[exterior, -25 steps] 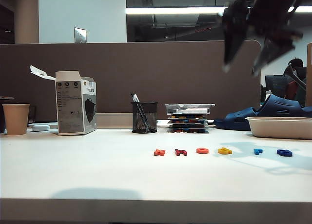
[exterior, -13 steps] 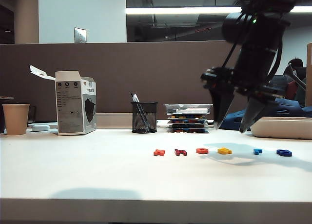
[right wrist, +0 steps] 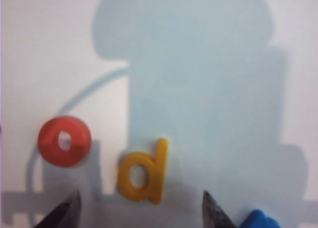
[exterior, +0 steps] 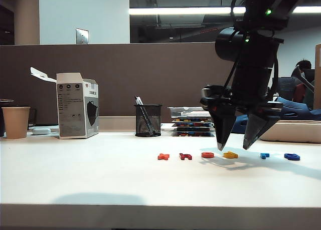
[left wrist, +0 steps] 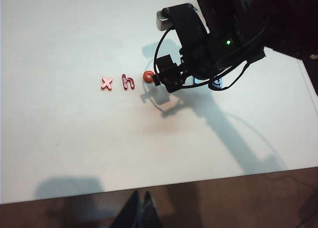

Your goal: Select the appropriate letters from the row of letter magnets placed on the table to arrange into the word "dog".

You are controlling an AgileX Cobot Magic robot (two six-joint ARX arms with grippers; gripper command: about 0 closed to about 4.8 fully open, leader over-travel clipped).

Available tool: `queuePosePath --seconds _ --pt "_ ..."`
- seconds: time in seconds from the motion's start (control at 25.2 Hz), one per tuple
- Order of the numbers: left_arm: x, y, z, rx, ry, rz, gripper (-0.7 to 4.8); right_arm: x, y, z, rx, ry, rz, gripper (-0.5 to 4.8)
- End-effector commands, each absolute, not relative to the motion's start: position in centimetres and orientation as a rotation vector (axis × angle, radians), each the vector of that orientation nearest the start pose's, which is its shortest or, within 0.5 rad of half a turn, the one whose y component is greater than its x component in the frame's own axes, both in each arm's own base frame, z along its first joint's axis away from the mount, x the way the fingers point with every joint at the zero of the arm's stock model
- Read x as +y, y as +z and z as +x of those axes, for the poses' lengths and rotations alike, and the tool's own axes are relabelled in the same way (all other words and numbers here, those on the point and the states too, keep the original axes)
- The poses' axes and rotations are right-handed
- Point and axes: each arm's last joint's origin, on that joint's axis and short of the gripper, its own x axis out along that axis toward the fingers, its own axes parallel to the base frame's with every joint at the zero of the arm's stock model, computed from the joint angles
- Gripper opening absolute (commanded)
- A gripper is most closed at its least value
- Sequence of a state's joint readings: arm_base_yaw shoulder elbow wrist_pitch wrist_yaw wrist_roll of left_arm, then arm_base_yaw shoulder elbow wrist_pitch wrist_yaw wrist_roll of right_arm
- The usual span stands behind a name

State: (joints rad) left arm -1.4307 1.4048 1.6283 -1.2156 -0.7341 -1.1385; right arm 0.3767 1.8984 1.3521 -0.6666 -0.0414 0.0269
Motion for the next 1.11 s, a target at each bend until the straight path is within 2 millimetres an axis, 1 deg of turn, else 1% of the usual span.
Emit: queuePosePath --seconds 0.04,0.56,0.6,0.72,0.95,1.11 --pt "-24.5 40.4 5.4 0.71 -0.274 -0.195 -0.05 14.2 18.5 35.4 1.199 0.357 -0.184 3.06" --pt "-24.5 40.4 5.4 0.71 -0.274 -0.195 -0.05 14.4 16.8 35.8 1.24 0.352 -0.191 3.04" --pt "-24.5 40.4 5.4 0.71 -0.274 -0.195 -0.05 14.4 16.8 35.8 1.243 0.353 -0.192 2.97" --pt "-24.5 40.4 5.4 0.71 -0.274 -0.195 -0.05 14.4 16.7 35.7 1.251 0.352 -0.193 2.46" --pt "-24.5 40.4 5.4 0.71 -0.274 -0.195 -0.05 14.4 16.7 35.4 1.283 0.348 -0.19 2.46" --pt "-24.5 40.4 5.4 0.71 -0.274 -0.195 -0.05 15.2 16.6 34.9 1.298 0.363 -0.209 2.46"
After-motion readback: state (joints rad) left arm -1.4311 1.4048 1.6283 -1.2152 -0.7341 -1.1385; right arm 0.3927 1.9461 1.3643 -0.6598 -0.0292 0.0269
